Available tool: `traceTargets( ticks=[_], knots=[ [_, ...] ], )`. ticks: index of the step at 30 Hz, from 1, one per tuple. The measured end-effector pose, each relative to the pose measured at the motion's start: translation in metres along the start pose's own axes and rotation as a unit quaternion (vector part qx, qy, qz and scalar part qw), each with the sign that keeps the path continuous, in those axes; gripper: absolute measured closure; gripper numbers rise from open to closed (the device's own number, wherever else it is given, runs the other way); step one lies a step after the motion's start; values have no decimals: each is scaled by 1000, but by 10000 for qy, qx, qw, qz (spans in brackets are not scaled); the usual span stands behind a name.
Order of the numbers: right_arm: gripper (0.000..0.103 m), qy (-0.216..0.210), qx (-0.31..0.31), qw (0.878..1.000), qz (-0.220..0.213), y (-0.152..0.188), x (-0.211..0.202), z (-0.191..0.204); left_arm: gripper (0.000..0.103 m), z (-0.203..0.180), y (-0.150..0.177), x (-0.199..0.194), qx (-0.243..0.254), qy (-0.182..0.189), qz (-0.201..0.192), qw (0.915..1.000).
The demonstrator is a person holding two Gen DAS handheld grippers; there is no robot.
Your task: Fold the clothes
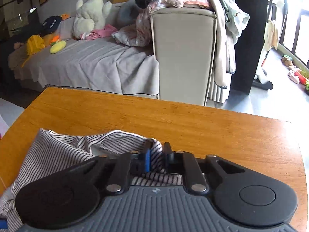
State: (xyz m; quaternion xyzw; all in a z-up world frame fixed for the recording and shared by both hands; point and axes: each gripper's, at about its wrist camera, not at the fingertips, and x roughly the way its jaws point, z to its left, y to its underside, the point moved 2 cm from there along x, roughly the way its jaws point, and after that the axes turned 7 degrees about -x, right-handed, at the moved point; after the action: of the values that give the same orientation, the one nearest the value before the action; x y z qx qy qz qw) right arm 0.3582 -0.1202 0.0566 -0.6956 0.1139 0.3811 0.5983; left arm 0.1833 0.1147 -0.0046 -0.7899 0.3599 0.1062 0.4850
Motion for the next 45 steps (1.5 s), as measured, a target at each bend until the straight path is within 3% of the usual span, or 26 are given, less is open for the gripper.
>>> traceTargets(
  ticks=[5,8,11,14,18,22,23,25,26,27,34,38,40,42,45],
  knots=[
    [97,-374,-37,9988,-307,7,-48,10,0,8,-2,-2,-288,220,-43,9993],
    [97,-652,-193,9954,-681,20,-119,27,0,19,-7,-8,-610,366,-75,9974],
    [97,-869,-359,9922,-823,46,-177,45,0,26,-17,-32,-668,132,-431,9967],
    [97,-1078,-447,9904,-742,82,-216,60,0,27,-30,-62,-732,23,-821,9939],
    [97,-1249,-575,9893,-485,130,-235,82,0,16,-48,-97,-692,24,-1160,9908],
    [96,-1465,-725,9854,-478,163,-261,96,0,1,-52,-105,-537,-69,-887,9946],
    [92,-1471,-691,9846,-639,164,-273,93,0,-2,-50,-103,-515,-44,-722,9960],
    [73,-1240,-467,9863,-978,159,-295,77,0,-4,-45,-97,-479,-44,-407,9980],
    [52,-1076,-290,9873,-1136,157,-305,66,0,-5,-42,-94,-453,-63,-261,9986],
    [38,-892,-44,9884,-1229,155,-310,53,0,-4,-39,-91,-427,-89,-145,9989],
    [32,-449,1512,9853,-661,181,-268,-7,0,1,-15,-60,-387,-200,785,9960],
    [32,-760,1639,9830,-331,196,-227,1,5,13,-7,-47,-572,-283,1037,9926],
    [39,-784,1380,9870,-250,191,-208,11,22,16,-7,-41,-625,-203,1080,9920],
    [60,-751,1165,9900,-257,180,-192,16,29,19,-9,-36,-664,-115,1123,9914],
    [70,-759,1193,9896,-255,159,-167,12,36,21,-11,-26,-589,-43,1116,9920]
  ],
)
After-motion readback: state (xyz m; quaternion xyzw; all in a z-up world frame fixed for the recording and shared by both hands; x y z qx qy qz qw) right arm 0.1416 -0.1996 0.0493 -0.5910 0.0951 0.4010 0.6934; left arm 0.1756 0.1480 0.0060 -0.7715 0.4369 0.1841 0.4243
